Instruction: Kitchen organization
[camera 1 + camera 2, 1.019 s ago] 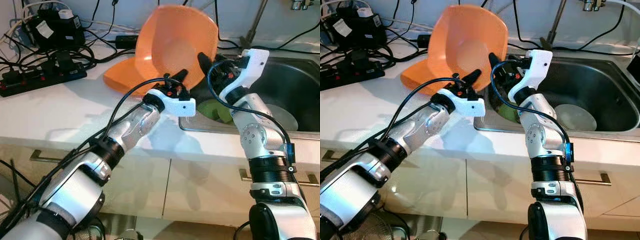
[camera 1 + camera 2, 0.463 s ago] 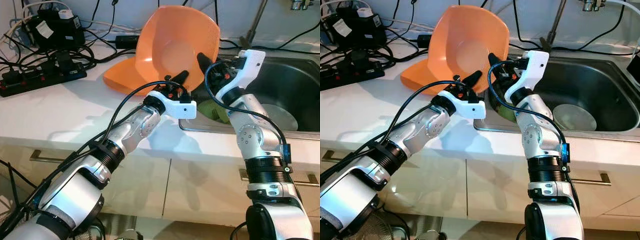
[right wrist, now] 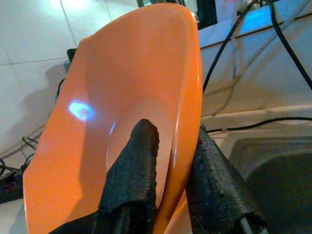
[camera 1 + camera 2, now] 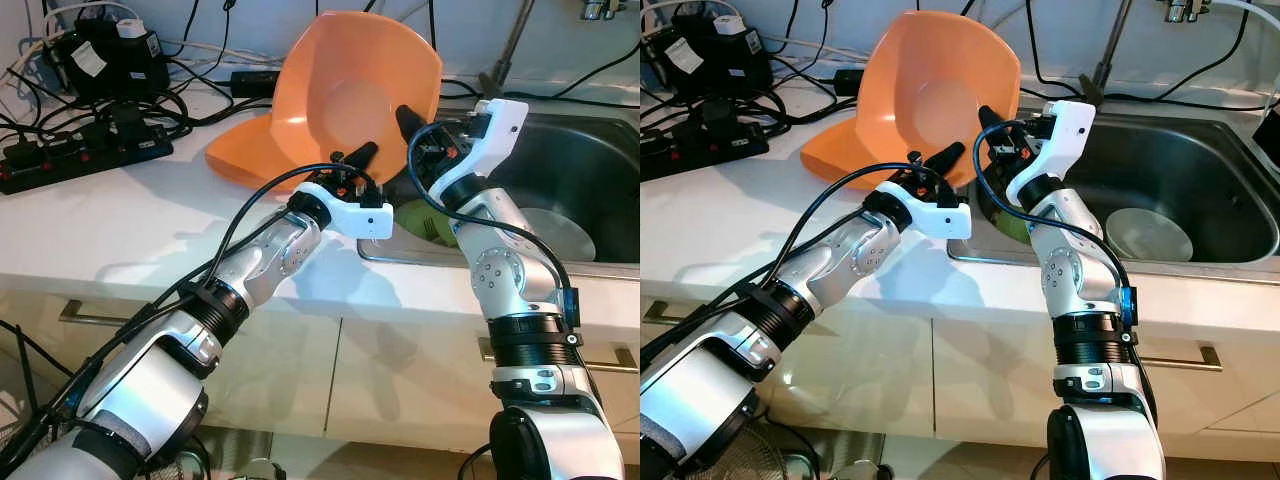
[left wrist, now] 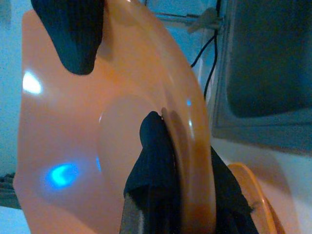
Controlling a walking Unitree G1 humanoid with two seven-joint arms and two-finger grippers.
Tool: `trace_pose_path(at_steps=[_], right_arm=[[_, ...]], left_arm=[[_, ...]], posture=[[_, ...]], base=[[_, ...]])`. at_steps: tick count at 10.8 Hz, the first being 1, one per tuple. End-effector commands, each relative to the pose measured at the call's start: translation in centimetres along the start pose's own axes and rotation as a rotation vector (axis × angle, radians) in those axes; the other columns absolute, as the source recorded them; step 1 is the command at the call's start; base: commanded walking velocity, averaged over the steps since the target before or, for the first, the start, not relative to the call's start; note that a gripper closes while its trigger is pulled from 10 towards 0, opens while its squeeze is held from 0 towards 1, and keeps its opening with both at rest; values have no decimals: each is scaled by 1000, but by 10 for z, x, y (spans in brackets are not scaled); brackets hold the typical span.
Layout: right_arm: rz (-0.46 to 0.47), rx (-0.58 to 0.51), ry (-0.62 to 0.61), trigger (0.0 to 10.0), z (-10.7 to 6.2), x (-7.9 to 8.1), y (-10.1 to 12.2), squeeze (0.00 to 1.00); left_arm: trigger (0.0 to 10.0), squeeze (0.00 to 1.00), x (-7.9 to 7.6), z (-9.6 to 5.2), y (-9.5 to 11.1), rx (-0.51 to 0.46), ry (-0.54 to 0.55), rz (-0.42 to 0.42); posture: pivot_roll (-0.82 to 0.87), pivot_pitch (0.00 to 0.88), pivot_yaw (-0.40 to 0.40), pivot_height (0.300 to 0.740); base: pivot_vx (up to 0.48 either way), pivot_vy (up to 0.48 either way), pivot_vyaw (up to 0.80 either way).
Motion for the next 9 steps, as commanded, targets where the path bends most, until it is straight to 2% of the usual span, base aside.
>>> trace_pose_path(at_steps=[1,5,6,7,9], right_arm=[[-15,2,-4,0,-1,-3,3,0],[-8,1,-8,0,0,-3,2,0],[-7,3,-9,0,0,-3,2,0],[-7,3,-8,0,0,-3,2,0],[-6,0,-17,0,0,-4,2,0]], left_arm=[[10000,0,11,1,4,-32,46,6],[10000,0,11,0,2,-23,44,30],[10000,165,11,0,1,-21,43,34],[9333,1000,11,0,0,-16,36,7],[10000,1000,13,0,-1,-16,42,14]], posture=[[151,48,1,740],[153,48,-1,740],[155,47,-3,740],[154,47,-2,740],[157,47,-2,740]], base=[[0,0,0],[0,0,0],[0,0,0],[0,0,0],[0,0,0]])
Point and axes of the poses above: a point about 5 cm out from each wrist's last joint towards the gripper, its own z axis pointing out of the wrist towards the gripper, its own y axis along the axis of the wrist's last joint, x = y × z, the point moved 2 cm from there along z, pointing out of the wrist towards the gripper, and after that the axes turned 4 degrees about -z, right-handed, at the moved point
